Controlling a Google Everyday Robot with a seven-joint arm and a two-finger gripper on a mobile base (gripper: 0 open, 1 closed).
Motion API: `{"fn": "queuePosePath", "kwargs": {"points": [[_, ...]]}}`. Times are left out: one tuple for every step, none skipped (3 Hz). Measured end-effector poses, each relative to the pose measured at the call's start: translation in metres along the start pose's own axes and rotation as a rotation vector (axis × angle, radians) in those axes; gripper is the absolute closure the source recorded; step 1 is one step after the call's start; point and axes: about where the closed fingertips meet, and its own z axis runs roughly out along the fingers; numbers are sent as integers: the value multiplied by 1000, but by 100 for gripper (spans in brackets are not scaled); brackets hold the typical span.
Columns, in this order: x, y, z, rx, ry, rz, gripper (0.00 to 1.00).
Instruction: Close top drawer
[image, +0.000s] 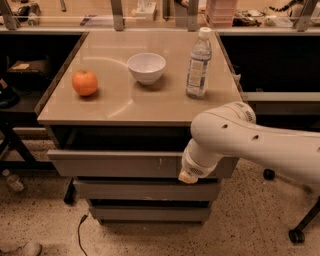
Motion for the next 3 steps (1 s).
{"fn": "queuePosePath", "kwargs": {"points": [[-5, -25, 2, 48, 5, 18, 100], [-5, -28, 1, 56, 6, 20, 86], [-5, -28, 1, 56, 6, 20, 63]]}}
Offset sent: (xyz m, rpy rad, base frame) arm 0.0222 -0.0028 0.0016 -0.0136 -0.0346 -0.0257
